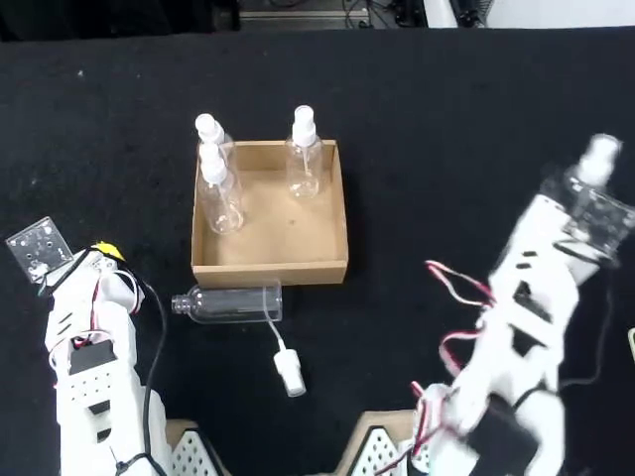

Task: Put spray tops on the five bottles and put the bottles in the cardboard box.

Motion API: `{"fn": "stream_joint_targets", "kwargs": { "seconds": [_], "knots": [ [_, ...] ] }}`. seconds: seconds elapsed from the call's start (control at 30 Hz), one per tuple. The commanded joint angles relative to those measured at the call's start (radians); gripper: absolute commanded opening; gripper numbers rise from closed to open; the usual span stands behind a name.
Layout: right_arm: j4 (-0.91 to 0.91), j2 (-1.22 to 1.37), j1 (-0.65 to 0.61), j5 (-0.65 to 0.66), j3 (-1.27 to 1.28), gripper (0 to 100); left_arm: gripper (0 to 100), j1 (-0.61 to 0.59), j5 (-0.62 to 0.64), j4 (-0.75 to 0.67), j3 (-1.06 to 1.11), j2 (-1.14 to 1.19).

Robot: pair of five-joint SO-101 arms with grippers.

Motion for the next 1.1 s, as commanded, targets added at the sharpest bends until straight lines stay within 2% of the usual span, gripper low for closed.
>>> {"fn": "stream_joint_targets", "kwargs": {
  "seconds": [0.0,0.1,0.23,0.33,0.47,0.57,0.73,1.07],
  "knots": [
    [0.252,-0.297,-0.161,-0.008,-0.004,1.1,4,-0.001,0.005,-0.028,-0.015,-0.011],
    [0.410,-0.461,-0.341,-0.008,-0.008,1.1,4,-0.001,0.005,-0.028,-0.015,-0.011],
    [0.505,-0.588,-0.611,-0.011,-0.008,1.0,4,-0.001,0.005,-0.028,-0.013,-0.011],
    [0.503,-0.587,-0.764,-0.069,-0.007,1.0,4,-0.001,0.003,-0.028,-0.012,-0.011],
    [0.433,-0.501,-0.888,-0.103,-0.002,1.1,4,-0.001,0.003,-0.028,-0.010,-0.011],
    [0.281,-0.375,-0.928,-0.103,-0.001,1.1,4,-0.001,0.003,-0.028,-0.008,-0.011],
    [0.058,-0.160,-0.927,-0.103,0.004,1.1,4,-0.001,0.003,-0.028,-0.008,-0.011],
    [-0.064,0.007,-0.928,-0.103,0.050,1.1,4,0.001,0.003,-0.028,-0.008,-0.011]
  ]
}}
